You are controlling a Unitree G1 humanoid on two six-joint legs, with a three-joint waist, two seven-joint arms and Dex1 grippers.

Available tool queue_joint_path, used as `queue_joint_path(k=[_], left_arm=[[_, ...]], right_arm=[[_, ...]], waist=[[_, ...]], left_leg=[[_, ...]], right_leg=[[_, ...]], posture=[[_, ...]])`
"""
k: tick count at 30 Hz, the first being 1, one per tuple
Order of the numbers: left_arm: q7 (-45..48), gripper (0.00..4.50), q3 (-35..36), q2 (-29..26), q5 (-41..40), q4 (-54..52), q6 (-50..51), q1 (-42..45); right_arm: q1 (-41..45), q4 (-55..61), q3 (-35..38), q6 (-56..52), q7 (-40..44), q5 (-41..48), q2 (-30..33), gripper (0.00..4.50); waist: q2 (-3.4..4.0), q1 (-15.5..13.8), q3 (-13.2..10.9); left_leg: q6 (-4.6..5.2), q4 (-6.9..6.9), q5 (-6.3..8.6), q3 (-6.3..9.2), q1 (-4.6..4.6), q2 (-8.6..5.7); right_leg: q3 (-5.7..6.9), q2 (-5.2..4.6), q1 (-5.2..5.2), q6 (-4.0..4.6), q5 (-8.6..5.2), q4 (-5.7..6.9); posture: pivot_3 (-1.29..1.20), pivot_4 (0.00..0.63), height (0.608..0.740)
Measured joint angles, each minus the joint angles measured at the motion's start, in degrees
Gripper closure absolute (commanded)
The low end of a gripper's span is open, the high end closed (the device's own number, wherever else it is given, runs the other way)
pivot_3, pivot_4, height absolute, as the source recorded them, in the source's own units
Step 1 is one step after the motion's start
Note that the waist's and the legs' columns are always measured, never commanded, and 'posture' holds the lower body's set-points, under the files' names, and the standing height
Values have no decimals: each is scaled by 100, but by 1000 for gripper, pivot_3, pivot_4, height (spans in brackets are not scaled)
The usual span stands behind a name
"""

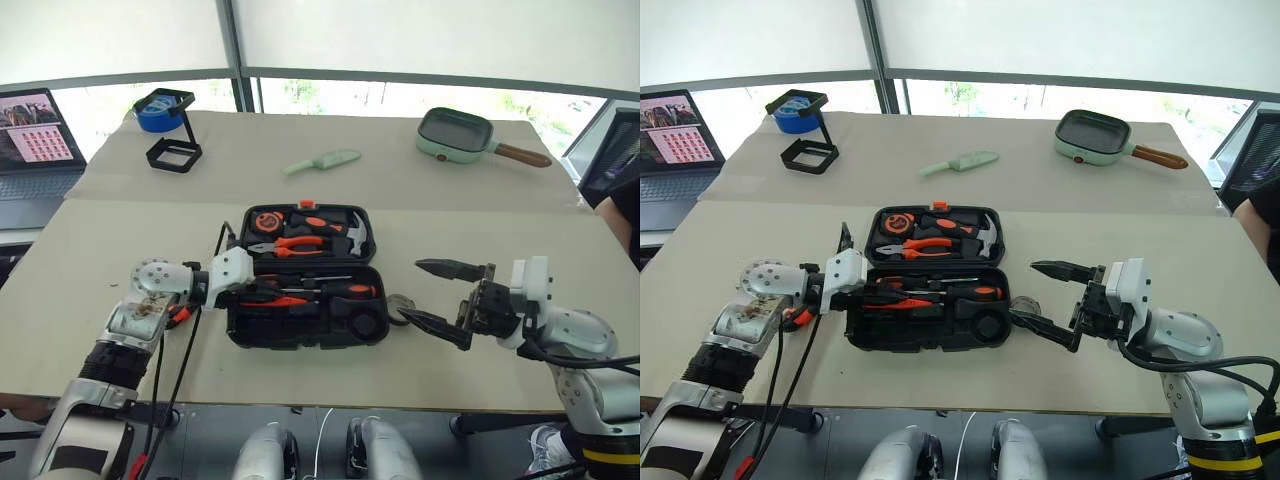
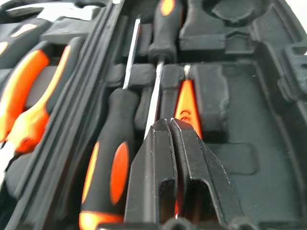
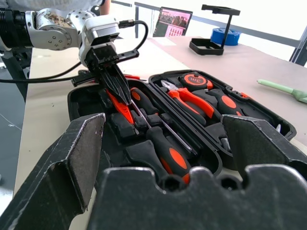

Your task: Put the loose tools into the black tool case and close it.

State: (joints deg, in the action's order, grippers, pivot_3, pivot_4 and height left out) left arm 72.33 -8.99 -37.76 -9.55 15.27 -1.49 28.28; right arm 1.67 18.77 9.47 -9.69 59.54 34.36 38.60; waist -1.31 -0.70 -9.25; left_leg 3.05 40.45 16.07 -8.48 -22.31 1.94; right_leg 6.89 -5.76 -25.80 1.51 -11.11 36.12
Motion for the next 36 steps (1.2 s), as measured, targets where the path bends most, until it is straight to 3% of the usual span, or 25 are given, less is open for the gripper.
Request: queue_joint_path(k=[14, 20, 24, 28, 36], left_arm=[[-232, 4402, 51, 132, 27, -140, -582, -382], [-285, 4402, 422, 73, -258, -212, -879, -729], [-500, 4402, 1266, -181, -805, -351, -541, -1286], [-1030, 3398, 2492, -476, -1619, -980, 417, -2108], [-1690, 509, 4470, -420, -1802, -1226, 769, -4559]], right_arm=[[-56, -11, 48, 3, -89, -74, 2, 0], [-22, -157, 27, 56, -68, -165, -27, 0], [31, -284, 8, 147, 5, -173, -90, 0], [57, -383, 33, 333, 77, -160, -260, 0], [-81, -607, 96, 1145, 472, -235, -392, 0]], waist=[[4, 7, 2], [4, 22, 2], [4, 54, 0], [5, 55, -2], [4, 29, -5]], left_leg=[[48, -4, 31, 7, 50, 3], [36, -5, 24, 10, 47, 5], [37, -8, 26, 13, 37, 11], [23, -9, 19, 20, 35, 12], [38, -16, 44, 22, 35, 11]], right_leg=[[1, -25, 55, -5, -4, -8], [3, -33, 53, -4, -4, -8], [3, -43, 45, -4, -5, -11], [-1, -54, 47, -6, -5, -15], [4, -65, 48, -15, -13, -29]], posture=[[0, 150, 740], [0, 150, 740], [0, 150, 740], [0, 150, 740], [0, 150, 740]])
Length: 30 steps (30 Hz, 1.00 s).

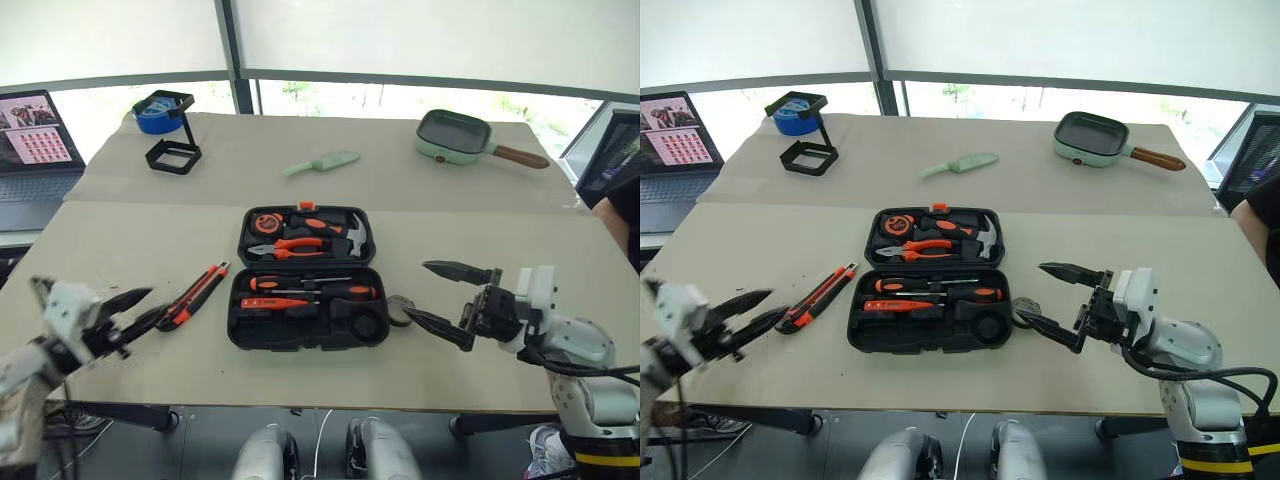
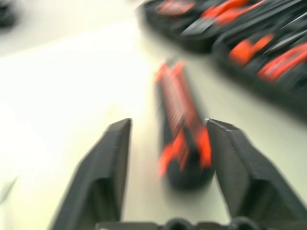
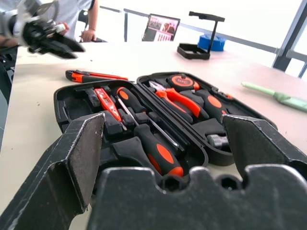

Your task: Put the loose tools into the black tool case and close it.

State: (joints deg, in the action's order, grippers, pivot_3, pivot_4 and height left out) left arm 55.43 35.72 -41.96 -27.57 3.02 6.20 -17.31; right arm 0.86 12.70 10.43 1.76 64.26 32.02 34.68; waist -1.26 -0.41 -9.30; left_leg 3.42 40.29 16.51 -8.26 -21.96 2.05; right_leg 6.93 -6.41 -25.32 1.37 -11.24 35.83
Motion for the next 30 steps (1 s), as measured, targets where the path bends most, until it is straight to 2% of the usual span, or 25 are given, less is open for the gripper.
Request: queue_joint_path(k=[1, 2, 7, 14, 18, 20, 22, 27, 30], left_arm=[[-27, 132, 164, 0, -6, 57, 9, -180], [-51, 56, 344, 0, -1, 169, 5, -403], [-215, 56, 725, -29, 42, 641, 322, -891], [-485, 56, 485, -324, -619, -751, 1877, -337], [-730, 56, -95, -605, -633, -1296, 2453, 376], [-873, 56, -685, -643, -531, -1330, 2700, 1009], [-984, 56, -1318, -648, -345, -1310, 2890, 1513], [-1374, 56, -2058, -618, 135, -817, 3154, 2199], [-1377, 787, -2326, -578, 217, -688, 3311, 2335]], right_arm=[[-23, -32, -6, 123, 81, -41, -1, 0], [-58, -75, -27, 287, 231, -62, 0, 0], [-243, -152, -206, 515, 830, 8, 29, 0], [-18, -20, -324, 390, 755, 140, -65, 0], [49, 420, -364, -5, 391, 499, -229, 0], [62, 601, -509, -173, 250, 536, -318, 0], [45, 728, -680, -270, 179, 532, -388, 0], [21, 748, -706, -320, 109, 524, -386, 0], [19, 756, -705, -322, 58, 524, -383, 0]], waist=[[0, -12, 0], [1, -29, 0], [1, -76, -1], [-6, -107, 1], [-2, -83, 0], [-3, -82, 0], [-3, -80, 0], [-4, -12, -1], [-4, -23, -1]], left_leg=[[-15, 0, 9, 0, 0, 0], [-29, 0, 17, 1, 2, 0], [-31, 0, 24, 10, 1, -1], [-40, -1, 22, 18, -9, -1], [-94, -26, -10, 15, -2, -6], [-101, -34, -15, 13, 1, -9], [-107, -35, -20, 12, 2, -10], [-82, -38, -33, -4, 11, -10], [-85, -39, -32, -5, 13, -10]], right_leg=[[0, -2, 0, 0, 0, 0], [2, -4, 1, 1, -1, -1], [6, -11, -4, 22, -18, -6], [4, -10, -4, 2, -2, -4], [2, -4, -4, 9, -3, -1], [5, 5, -2, 10, -3, -1], [7, 26, -2, 10, -3, 2], [7, 33, -4, 10, -3, 5], [4, 27, -4, 9, -3, 5]], posture=[[0, 150, 740], [0, 150, 740], [0, 150, 740], [0, 150, 740], [0, 150, 740], [0, 150, 740], [0, 150, 740], [0, 150, 740], [0, 150, 740]])
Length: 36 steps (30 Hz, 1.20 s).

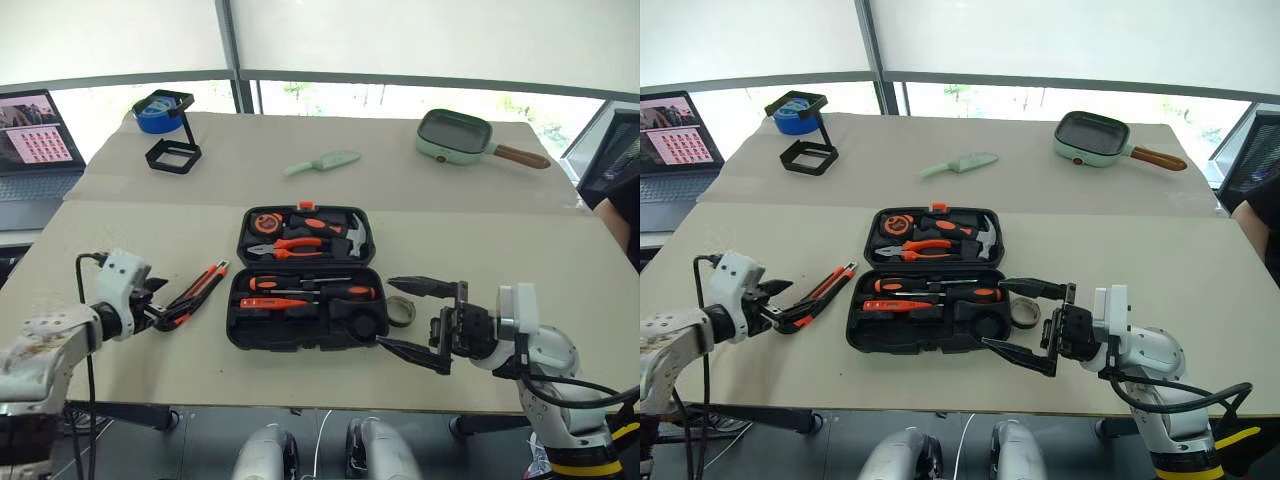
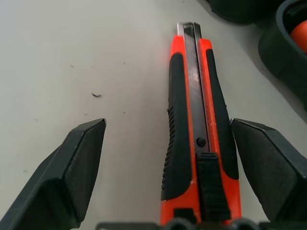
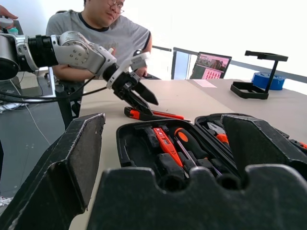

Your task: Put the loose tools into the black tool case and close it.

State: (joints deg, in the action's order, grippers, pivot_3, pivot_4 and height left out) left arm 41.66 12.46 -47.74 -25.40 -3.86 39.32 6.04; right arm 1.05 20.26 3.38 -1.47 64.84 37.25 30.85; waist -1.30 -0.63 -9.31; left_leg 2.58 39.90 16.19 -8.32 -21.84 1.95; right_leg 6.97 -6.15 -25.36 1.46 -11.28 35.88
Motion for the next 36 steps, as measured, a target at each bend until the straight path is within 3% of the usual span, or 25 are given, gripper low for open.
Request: queue_joint_path(k=[3, 6, 12, 18, 22, 24, 28, 36], left_arm=[[62, 1973, -79, 27, 45, 5, 28, 46], [123, 2735, -58, 83, 46, 29, -41, 50], [752, 2746, 503, 107, 21, 450, -1228, -33], [2226, 2746, 632, -531, -398, 144, -1742, 85], [2791, 2746, -542, -703, -78, -635, -1811, 742], [2799, 2746, -1298, -554, 242, -1149, -1821, 1043], [2789, 2746, -2152, -258, 675, -1347, -1890, 1398], [3075, 2746, -3094, -329, 1667, -1295, -2185, 1853]], right_arm=[[-1, 17, 0, -5, -33, 0, 8, 0], [-1, 44, 1, -23, -51, 0, 37, 0], [-31, 57, 107, -24, -62, 2, 186, 0], [-108, 57, 516, -45, -22, 14, 545, 0], [-387, 44, 882, -185, 116, 59, 918, 0], [-584, 43, 1011, -352, 202, 135, 1131, 0], [-732, 26, 1124, -429, 240, 162, 1168, 0], [-982, 199, 1140, -429, 90, 154, 1148, 0]], waist=[[0, -7, 0], [0, -9, 0], [-3, -6, -2], [-2, -48, -2], [0, -154, -3], [0, -169, -3], [-2, -89, -4], [-2, -84, -4]], left_leg=[[-8, 0, 5, 1, 0, 0], [-7, 0, 6, 4, -1, 0], [-10, 2, 4, 5, -20, 1], [-7, 4, 5, 2, -27, -5], [0, 8, 9, 0, -25, -13], [19, 8, 7, -4, -19, -14], [37, 7, -4, -4, -18, -8], [64, 9, 10, 9, -12, -1]], right_leg=[[-3, -13, 0, 0, 0, 0], [-5, -19, 0, 0, 0, -1], [-4, -23, -18, 2, 1, -2], [5, -25, -21, 1, 0, -3], [3, -7, -8, -3, 0, -6], [0, 0, 1, -8, -2, -9], [-8, 23, -3, -9, -4, -9], [-10, 35, 1, -8, -6, -4]], posture=[[0, 150, 740], [0, 150, 740], [0, 150, 740], [0, 150, 740], [0, 150, 740], [0, 150, 740], [0, 150, 740], [0, 150, 740]])
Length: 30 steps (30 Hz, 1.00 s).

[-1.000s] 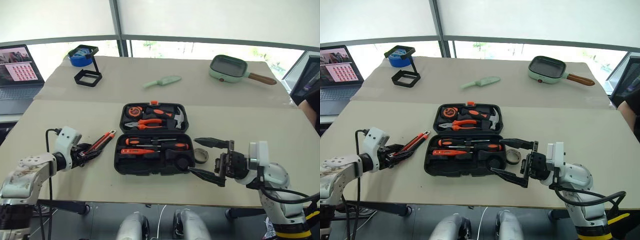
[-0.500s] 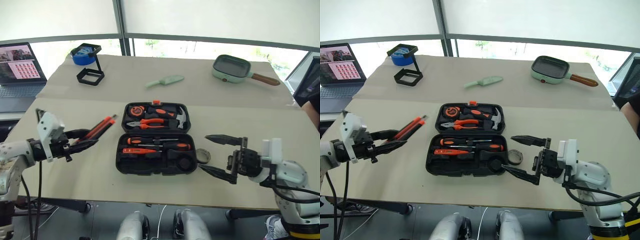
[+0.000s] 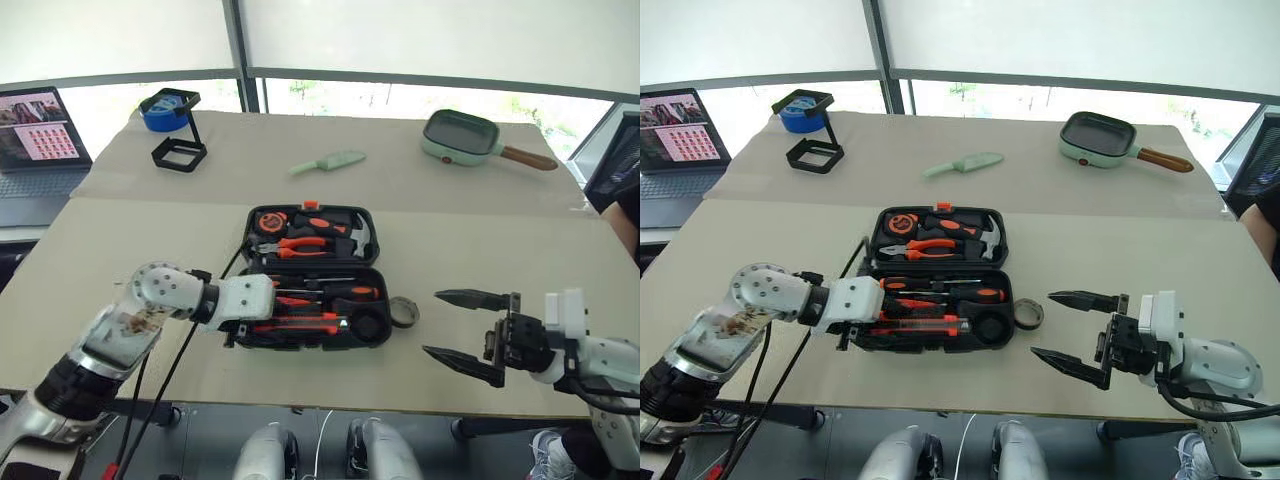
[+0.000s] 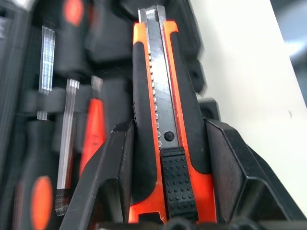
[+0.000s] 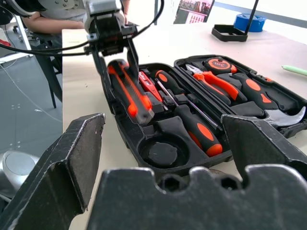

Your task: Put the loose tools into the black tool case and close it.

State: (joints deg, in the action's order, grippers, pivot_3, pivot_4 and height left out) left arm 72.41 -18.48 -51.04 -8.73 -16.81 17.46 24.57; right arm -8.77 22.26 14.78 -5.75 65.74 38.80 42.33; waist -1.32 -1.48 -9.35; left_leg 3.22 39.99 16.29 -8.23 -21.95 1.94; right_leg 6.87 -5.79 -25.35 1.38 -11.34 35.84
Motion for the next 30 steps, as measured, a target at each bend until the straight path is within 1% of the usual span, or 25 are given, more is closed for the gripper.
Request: queue_joint_path(k=[6, 11, 16, 22, 24, 25, 27, 29, 30], left_arm=[[113, 2746, -84, 3, 113, 135, 17, 183], [31, 2746, -200, 160, 294, 239, 287, 297], [-14, 2746, -201, 311, 289, 231, 578, 332], [-36, 2746, -200, 317, 289, 127, 635, 285], [-37, 1765, -200, 330, 288, 125, 648, 285], [-58, 1605, -182, 356, 284, 126, 671, 285], [-105, 825, -105, 454, 206, 125, 735, 284], [-97, 199, -53, 540, 126, 119, 695, 273], [-90, 88, -29, 541, 70, 121, 604, 272]], right_arm=[[-107, 166, 0, -38, -236, 24, -119, 0], [-49, 277, -2, -223, -466, 83, -193, 0], [102, 323, -1, -368, -558, 214, -195, 0], [133, 324, -2, -449, -581, 257, -195, 0], [171, 323, -8, -450, -583, 256, -195, 0], [186, 323, -14, -451, -584, 256, -196, 0], [222, 321, -40, -451, -587, 254, -196, 0], [247, 313, -70, -452, -588, 248, -209, 0], [264, 311, -74, -451, -588, 248, -215, 0]], waist=[[0, -10, 0], [0, -17, 0], [0, -25, 0], [0, -59, 0], [0, -62, 0], [0, -64, 0], [0, -66, 0], [-1, -65, 0], [0, -62, 0]], left_leg=[[2, 5, 1, 3, -2, 0], [7, 11, 3, 4, -5, -1], [8, 19, 3, 5, -7, -1], [11, 21, 6, 4, -7, -2], [11, 21, 6, 4, -7, -2], [11, 21, 6, 4, -7, -2], [11, 23, 5, 4, -7, -2], [10, 25, 5, 4, -9, -2], [6, 25, 3, 4, -7, -2]], right_leg=[[0, -2, 1, 0, 0, 0], [0, -1, 2, -1, 0, 1], [1, -3, 5, -1, 0, 1], [1, -5, 5, -2, -1, 1], [1, -5, 6, -2, -1, 0], [1, -5, 6, -2, -1, 0], [1, -6, 7, -2, -1, 0], [3, -6, 8, -3, -1, 0], [1, -7, 8, -2, -1, 0]], posture=[[0, 150, 740], [0, 150, 740], [0, 150, 740], [0, 150, 740], [0, 150, 740], [0, 150, 740], [0, 150, 740], [0, 150, 740], [0, 150, 740]])
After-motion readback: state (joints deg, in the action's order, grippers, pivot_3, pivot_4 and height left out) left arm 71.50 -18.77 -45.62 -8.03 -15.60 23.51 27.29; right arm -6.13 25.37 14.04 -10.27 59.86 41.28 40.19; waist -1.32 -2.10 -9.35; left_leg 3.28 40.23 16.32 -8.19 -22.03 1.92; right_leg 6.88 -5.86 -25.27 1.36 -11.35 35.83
